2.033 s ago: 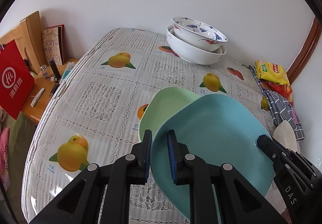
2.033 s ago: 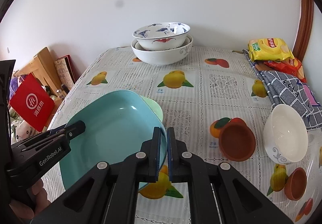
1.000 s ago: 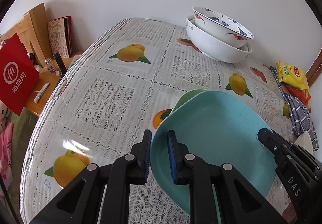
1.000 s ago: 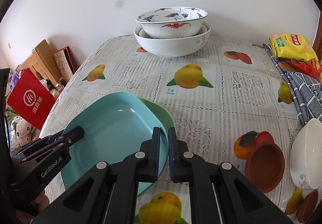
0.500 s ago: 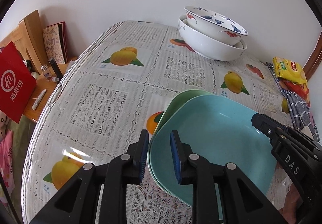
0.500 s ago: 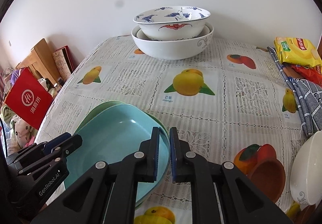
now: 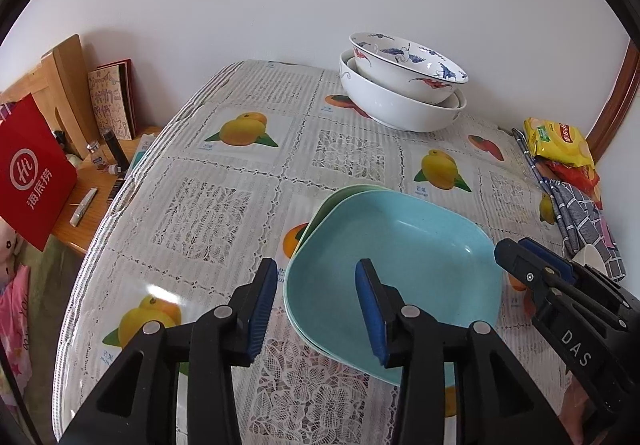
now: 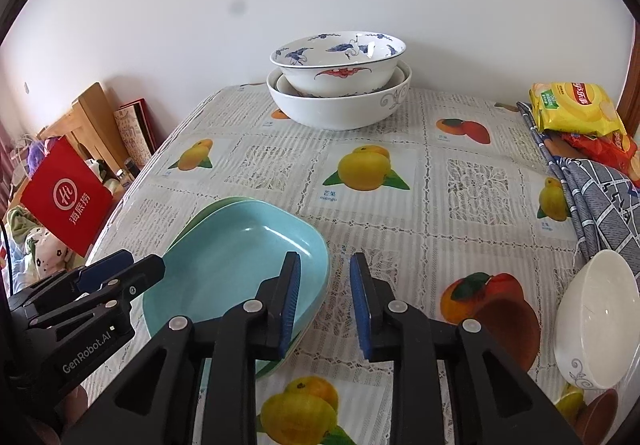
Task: Organize plates and bowls
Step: 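Move both grippers toward the two small brown clay bowls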
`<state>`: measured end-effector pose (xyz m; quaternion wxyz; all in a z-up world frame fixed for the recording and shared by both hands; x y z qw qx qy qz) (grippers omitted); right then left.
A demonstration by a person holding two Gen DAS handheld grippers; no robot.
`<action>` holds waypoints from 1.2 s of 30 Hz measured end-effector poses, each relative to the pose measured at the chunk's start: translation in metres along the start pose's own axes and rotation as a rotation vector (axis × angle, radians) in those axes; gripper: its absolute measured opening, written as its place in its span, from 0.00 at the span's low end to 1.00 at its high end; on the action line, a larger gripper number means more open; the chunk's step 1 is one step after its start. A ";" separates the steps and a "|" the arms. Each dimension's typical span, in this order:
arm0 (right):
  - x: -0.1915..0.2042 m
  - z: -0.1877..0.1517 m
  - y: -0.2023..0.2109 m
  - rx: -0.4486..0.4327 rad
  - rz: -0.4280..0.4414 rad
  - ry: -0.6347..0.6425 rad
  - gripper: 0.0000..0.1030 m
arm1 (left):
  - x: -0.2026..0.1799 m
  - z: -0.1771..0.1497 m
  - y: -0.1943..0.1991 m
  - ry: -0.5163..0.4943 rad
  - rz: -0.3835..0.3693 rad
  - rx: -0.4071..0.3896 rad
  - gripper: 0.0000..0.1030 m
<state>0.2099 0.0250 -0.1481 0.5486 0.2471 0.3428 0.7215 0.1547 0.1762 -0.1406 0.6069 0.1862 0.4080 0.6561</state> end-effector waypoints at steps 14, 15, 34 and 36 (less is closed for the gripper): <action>-0.071 -0.038 0.062 -0.071 -0.095 -0.049 0.49 | -0.061 -0.019 0.021 -0.075 -0.087 -0.003 0.40; -0.080 -0.041 0.067 -0.076 -0.110 -0.059 0.49 | -0.068 -0.021 0.022 -0.085 -0.095 -0.001 0.40; -0.254 -0.116 0.116 -0.067 -0.355 -0.277 0.53 | -0.191 -0.049 0.000 -0.228 -0.179 0.046 0.40; -0.269 -0.125 0.113 -0.042 -0.343 -0.318 0.53 | -0.198 -0.053 -0.005 -0.233 -0.178 0.058 0.40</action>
Point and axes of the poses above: each gripper's, at about its wrist camera, not at the fingertips, and y roughly against the way its jaws point, x to its left, z to its top, the point moved 2 cm from there along -y, roughly the way its jaws point, and after that the axes turned 10 degrees about -z, right-handed, at the moved point
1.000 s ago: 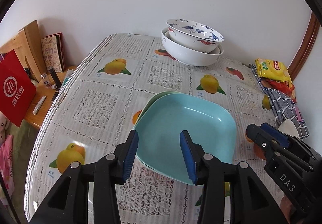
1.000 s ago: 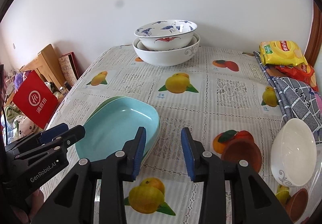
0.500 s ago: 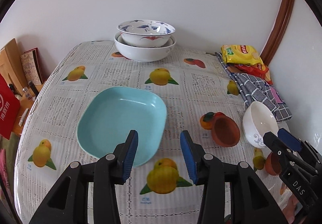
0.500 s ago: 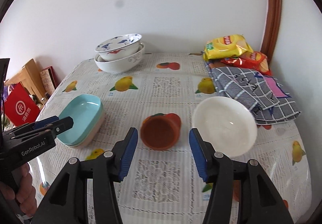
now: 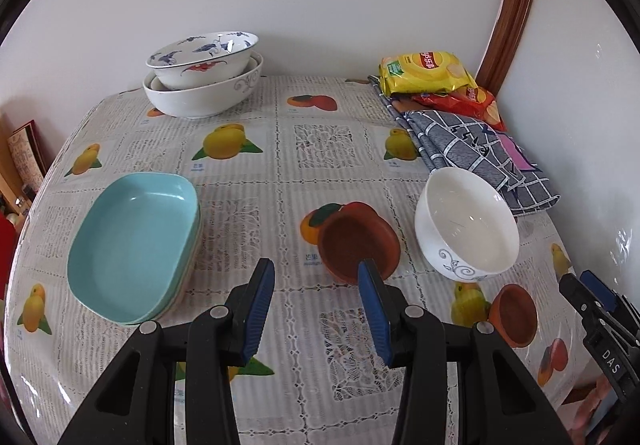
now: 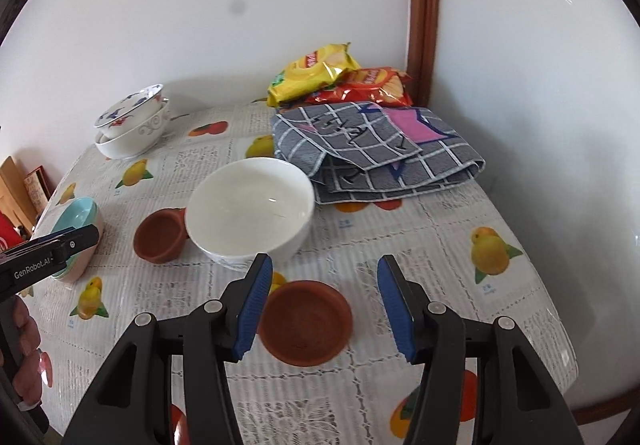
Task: Organize plates and bowls
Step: 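Move both grippers toward the two small brown clay bowls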
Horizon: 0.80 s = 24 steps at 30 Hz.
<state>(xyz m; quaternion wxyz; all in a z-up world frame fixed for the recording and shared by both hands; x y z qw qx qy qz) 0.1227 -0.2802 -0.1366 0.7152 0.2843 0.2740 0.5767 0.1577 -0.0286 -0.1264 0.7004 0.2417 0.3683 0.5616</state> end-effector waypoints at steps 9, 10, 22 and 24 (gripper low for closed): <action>-0.033 -0.020 -0.032 0.123 -0.021 -0.047 0.53 | -0.004 0.000 -0.028 0.024 0.021 0.043 0.40; -0.035 -0.022 -0.034 0.129 -0.019 -0.056 0.53 | -0.004 0.000 -0.031 0.024 0.022 0.048 0.40; -0.034 -0.027 -0.049 0.171 0.028 -0.079 0.52 | 0.003 0.009 -0.065 0.063 0.012 0.125 0.40; -0.034 -0.026 -0.048 0.178 0.040 -0.089 0.52 | 0.003 0.010 -0.069 0.067 0.011 0.134 0.40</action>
Point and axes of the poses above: each gripper's, at about its wrist camera, not at the fingertips, and y roughly against the way its jaws point, x to its left, z to its top, the point moved 2 cm from there along -y, roughly the way its jaws point, and after that the axes turned 10 degrees about -z, right-handed, at the moved point
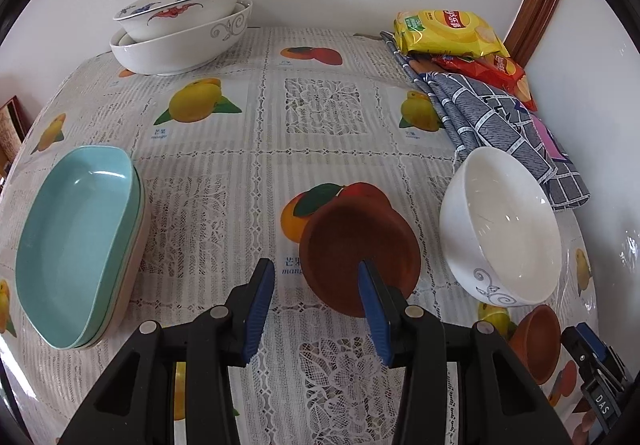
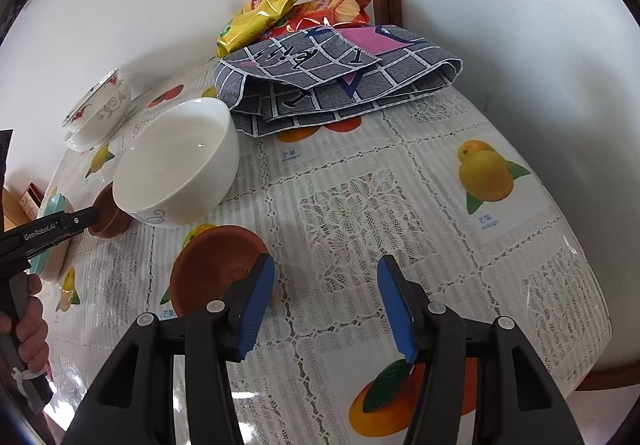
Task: Organize plates and bowls
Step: 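Move both grippers toward the two small brown clay bowls, then close the left gripper on one brown bowl rim while the right gripper grasps the other brown bowl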
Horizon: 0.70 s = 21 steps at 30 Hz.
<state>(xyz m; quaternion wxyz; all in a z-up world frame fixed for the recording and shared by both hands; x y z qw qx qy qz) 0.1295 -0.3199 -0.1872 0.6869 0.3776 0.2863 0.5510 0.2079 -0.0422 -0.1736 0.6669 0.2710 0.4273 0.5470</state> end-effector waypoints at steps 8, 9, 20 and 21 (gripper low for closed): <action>0.014 0.000 0.000 -0.001 0.049 0.038 0.52 | 0.004 0.003 -0.013 0.018 0.008 0.012 0.40; 0.017 0.000 -0.002 0.003 0.051 0.043 0.52 | 0.004 0.003 -0.014 0.019 0.008 0.011 0.40; 0.030 -0.002 -0.024 0.043 0.053 0.069 0.27 | 0.004 0.006 -0.027 0.012 -0.005 0.017 0.35; 0.031 -0.002 -0.026 0.047 0.054 0.070 0.25 | 0.005 0.006 -0.029 0.012 -0.004 0.019 0.34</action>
Point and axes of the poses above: each gripper's, at about its wrist camera, not at the fingertips, and y roughly against the way its jaws point, x to its left, z to its top, the point moved 2 cm from there along -y, roughly the way its jaws point, and after that the axes turned 10 degrees about -z, right-handed, at the moved point
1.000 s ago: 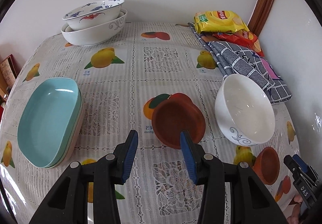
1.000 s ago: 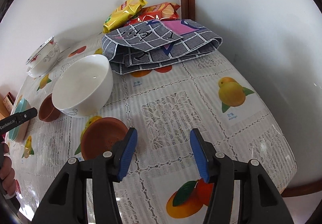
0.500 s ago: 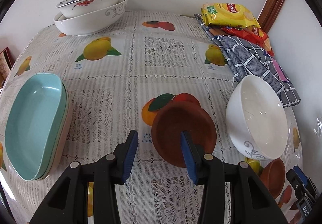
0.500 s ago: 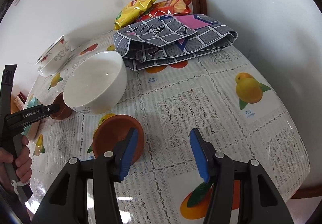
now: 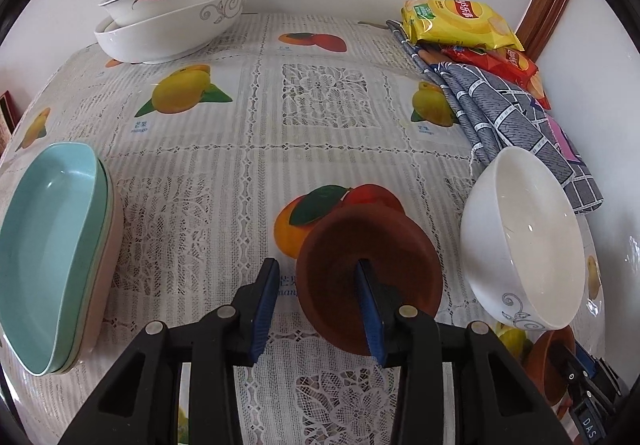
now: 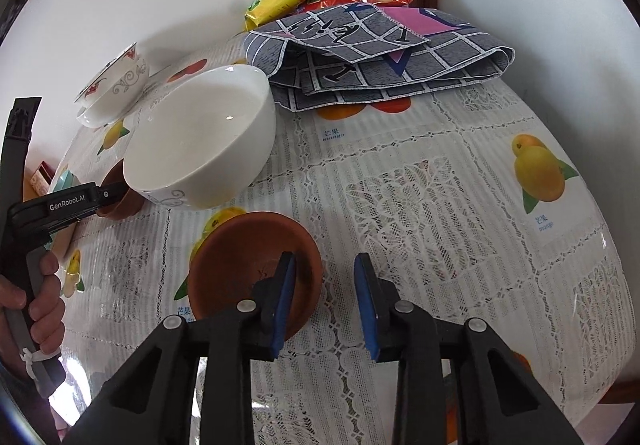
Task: Organize plates and bowls
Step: 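Close the left gripper on one brown bowl rim while the right gripper grasps the other brown bowl, then lift both brown bowls and carry them over the white patterned bowl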
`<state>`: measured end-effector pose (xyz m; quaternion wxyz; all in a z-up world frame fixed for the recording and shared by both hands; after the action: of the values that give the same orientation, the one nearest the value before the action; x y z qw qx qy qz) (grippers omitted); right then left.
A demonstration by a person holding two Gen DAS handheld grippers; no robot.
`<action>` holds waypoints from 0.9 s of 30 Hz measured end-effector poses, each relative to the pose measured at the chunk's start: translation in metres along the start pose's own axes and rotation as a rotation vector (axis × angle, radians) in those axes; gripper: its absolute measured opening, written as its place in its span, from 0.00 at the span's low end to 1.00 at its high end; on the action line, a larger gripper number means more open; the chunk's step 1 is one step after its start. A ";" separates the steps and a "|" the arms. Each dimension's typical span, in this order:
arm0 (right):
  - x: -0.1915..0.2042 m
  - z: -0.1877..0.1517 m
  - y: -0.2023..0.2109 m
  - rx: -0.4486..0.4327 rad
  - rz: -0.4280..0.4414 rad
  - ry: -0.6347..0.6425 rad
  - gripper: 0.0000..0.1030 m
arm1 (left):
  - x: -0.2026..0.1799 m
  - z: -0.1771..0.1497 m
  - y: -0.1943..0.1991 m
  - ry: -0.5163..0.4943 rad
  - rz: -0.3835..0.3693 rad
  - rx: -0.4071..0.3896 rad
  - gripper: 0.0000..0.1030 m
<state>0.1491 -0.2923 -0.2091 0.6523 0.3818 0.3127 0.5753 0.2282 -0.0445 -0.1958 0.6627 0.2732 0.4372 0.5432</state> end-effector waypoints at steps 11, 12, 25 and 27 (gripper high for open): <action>0.008 0.003 -0.003 -0.009 0.001 -0.004 0.13 | -0.002 0.003 0.000 -0.013 -0.033 -0.022 0.15; 0.009 0.002 -0.002 -0.012 -0.001 -0.004 0.12 | -0.002 0.004 0.000 -0.014 -0.039 -0.023 0.13; 0.016 -0.001 0.022 -0.077 -0.008 0.003 0.09 | -0.009 0.001 0.025 -0.047 -0.105 -0.061 0.09; 0.016 -0.003 0.026 -0.082 -0.010 0.000 0.09 | -0.008 0.000 0.030 -0.044 -0.109 -0.065 0.09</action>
<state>0.1359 -0.2747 -0.1877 0.6701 0.3532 0.2909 0.5844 0.2129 -0.0444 -0.1683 0.7093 0.2392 0.4188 0.5141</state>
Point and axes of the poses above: each gripper's, at about its wrist camera, not at the fingertips, and y roughly against the way its jaws point, x to its left, z to its top, the point moved 2 cm from there along -y, roughly the way its jaws point, and after that the axes turned 10 degrees about -z, right-handed, at the moved point
